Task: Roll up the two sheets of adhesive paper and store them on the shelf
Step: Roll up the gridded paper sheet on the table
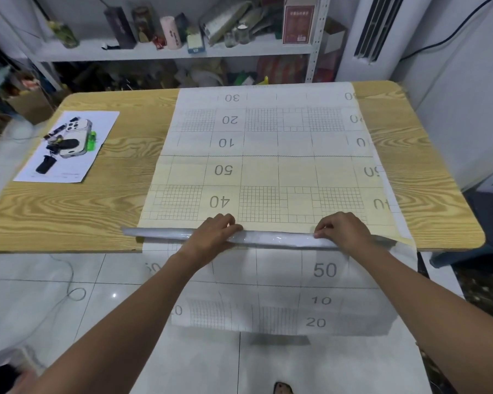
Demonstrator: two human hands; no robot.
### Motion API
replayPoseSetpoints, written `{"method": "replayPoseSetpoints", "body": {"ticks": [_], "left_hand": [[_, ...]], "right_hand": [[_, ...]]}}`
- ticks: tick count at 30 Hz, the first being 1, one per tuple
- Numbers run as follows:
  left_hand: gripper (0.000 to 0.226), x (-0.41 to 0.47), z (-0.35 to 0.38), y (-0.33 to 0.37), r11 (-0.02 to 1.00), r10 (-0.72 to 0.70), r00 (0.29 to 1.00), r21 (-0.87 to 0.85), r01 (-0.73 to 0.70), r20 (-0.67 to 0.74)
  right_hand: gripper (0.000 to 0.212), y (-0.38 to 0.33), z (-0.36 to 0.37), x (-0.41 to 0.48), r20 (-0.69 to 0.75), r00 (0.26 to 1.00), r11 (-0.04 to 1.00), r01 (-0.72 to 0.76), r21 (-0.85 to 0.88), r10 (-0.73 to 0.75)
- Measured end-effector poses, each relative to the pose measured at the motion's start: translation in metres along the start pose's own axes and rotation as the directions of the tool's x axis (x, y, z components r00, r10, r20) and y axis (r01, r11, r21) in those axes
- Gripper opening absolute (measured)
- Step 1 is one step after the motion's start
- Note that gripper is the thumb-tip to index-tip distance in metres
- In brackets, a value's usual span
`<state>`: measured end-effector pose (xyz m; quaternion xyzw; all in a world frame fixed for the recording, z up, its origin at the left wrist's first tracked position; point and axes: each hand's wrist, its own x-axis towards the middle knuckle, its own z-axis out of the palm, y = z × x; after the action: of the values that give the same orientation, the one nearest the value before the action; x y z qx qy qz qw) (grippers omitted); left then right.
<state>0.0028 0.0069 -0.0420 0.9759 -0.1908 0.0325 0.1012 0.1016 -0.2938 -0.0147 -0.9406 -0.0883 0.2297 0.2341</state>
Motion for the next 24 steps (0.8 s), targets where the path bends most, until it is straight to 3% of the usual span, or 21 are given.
{"method": "replayPoseSetpoints", "body": {"ticks": [7, 12, 15, 18, 19, 24], "left_hand": [[0.064, -0.003, 0.006, -0.001, 0.998, 0.004, 1.000, 0.070, -0.002, -0.026], [0.073, -0.006, 0.011, 0.004, 0.991, -0.067, 0.998, -0.111, 0.069, 0.020], [0.056, -0.005, 0.009, 0.005, 0.959, -0.162, 0.985, -0.226, 0.170, 0.056], [0.025, -0.004, 0.007, 0.005, 0.947, -0.198, 0.976, -0.239, 0.214, 0.089], [0.018, -0.001, 0.005, 0.006, 0.964, -0.201, 0.978, -0.166, 0.208, 0.060], [0.022, -0.002, 0.014, -0.007, 0.959, -0.205, 0.977, -0.213, 0.189, -0.057]], "right_hand": [[0.011, -0.001, -0.003, 0.007, 0.028, 1.000, 1.000, -0.006, -0.023, 0.007], [0.022, -0.002, -0.003, 0.009, 0.024, 0.999, 0.999, -0.022, -0.029, 0.023], [0.024, -0.002, -0.002, 0.009, 0.036, 0.999, 0.999, -0.027, -0.036, 0.028], [0.025, -0.003, -0.001, 0.009, 0.038, 0.999, 0.998, -0.028, -0.048, 0.030], [0.026, -0.004, -0.002, 0.009, 0.035, 0.999, 0.998, -0.031, -0.052, 0.033], [0.024, -0.005, -0.003, 0.006, -0.001, 0.999, 0.994, -0.043, -0.097, 0.043]]}}
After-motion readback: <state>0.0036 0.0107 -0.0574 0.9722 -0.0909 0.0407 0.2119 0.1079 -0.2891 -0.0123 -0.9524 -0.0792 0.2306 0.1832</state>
